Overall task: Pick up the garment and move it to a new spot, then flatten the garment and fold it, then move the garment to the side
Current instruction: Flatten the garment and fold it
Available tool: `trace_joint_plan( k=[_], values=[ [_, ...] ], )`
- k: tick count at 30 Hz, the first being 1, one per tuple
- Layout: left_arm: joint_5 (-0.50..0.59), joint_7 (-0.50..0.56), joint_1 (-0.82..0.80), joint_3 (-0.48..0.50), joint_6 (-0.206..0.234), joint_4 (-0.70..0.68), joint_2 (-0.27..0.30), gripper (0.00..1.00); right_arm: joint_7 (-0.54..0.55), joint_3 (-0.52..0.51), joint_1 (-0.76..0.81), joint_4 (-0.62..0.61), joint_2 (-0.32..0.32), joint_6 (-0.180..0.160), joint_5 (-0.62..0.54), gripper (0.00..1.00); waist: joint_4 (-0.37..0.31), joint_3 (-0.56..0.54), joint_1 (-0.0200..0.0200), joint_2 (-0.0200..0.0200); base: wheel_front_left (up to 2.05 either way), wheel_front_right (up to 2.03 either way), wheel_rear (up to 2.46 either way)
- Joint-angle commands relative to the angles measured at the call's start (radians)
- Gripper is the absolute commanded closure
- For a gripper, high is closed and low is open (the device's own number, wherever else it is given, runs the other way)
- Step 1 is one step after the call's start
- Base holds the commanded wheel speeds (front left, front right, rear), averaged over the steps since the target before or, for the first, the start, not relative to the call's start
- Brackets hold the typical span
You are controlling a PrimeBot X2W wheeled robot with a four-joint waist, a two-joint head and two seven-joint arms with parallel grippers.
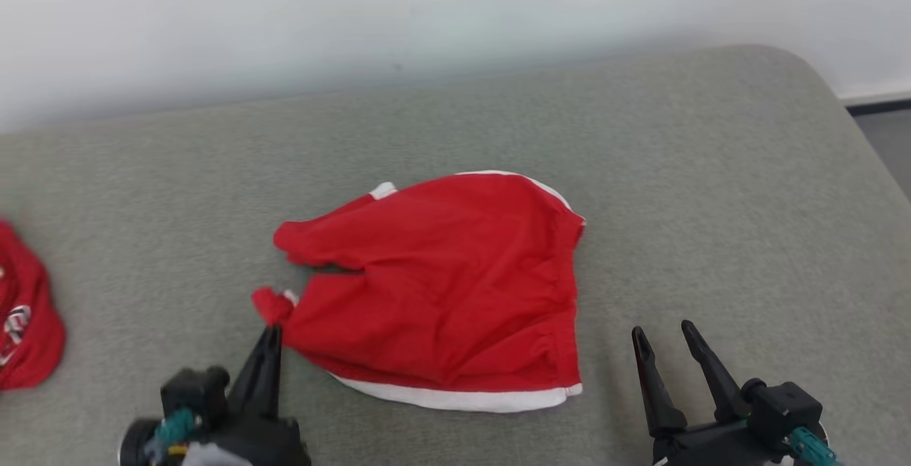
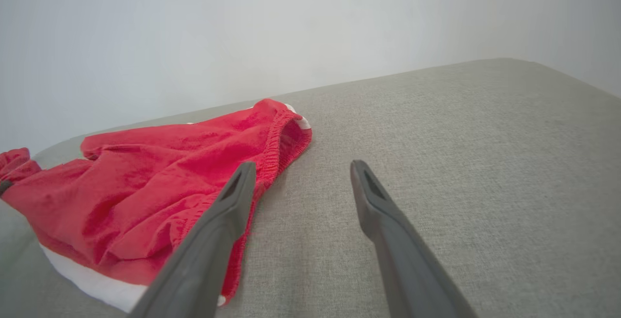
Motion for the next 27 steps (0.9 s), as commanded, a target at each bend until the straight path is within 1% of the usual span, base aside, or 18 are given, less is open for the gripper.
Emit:
trace_joint_plan(
  k=[1, 6, 12, 15, 20, 24, 27],
  values=[
    [0.016, -0.004, 0.054, 0.014, 0.009, -0.035, -0.016, 1.0, -0.005, 0.0, 0.014, 0.0, 0.002, -0.002, 0.0, 0.0, 0.064, -0.033, 0.0, 0.0, 0.0, 0.0, 0.0],
    [0.039, -0.003, 0.174, 0.039, 0.023, -0.099, -0.056, 1.0, -0.005, 0.0, 0.019, 0.009, 0.002, -0.002, 0.007, 0.0, 0.109, -0.045, 0.0, 0.0, 0.0, 0.0, 0.0],
    [0.061, -0.003, 0.207, 0.051, 0.02, -0.103, -0.079, 1.0, -0.005, 0.011, 0.015, 0.019, 0.003, -0.002, 0.008, 0.0, 0.115, -0.048, 0.0, 0.0, 0.0, 0.0, 0.0],
    [0.074, -0.003, 0.185, 0.058, 0.016, -0.106, -0.086, 1.0, -0.005, 0.015, 0.005, 0.022, -0.002, -0.002, 0.011, 0.0, 0.096, -0.044, 0.0, 0.0, 0.0, 0.0, 0.0],
    [0.095, -0.003, 0.123, 0.062, 0.0, -0.095, -0.087, 1.0, -0.004, 0.013, -0.008, 0.029, 0.0, -0.002, 0.009, 0.0, 0.043, -0.033, 0.0, 0.0, 0.0, 0.0, 0.0],
    [0.107, -0.004, 0.048, 0.059, -0.01, -0.048, -0.074, 1.0, -0.005, 0.018, -0.021, 0.038, 0.004, -0.002, 0.005, 0.0, -0.014, -0.015, 0.0, 0.0, 0.0, 0.0, 0.0],
    [0.112, -0.003, -0.01, 0.053, -0.02, 0.014, -0.066, 1.0, -0.004, 0.014, -0.034, 0.043, 0.009, -0.002, 0.004, 0.0, -0.056, 0.004, 0.0, 0.0, 0.0, 0.0, 0.0]
  ],
)
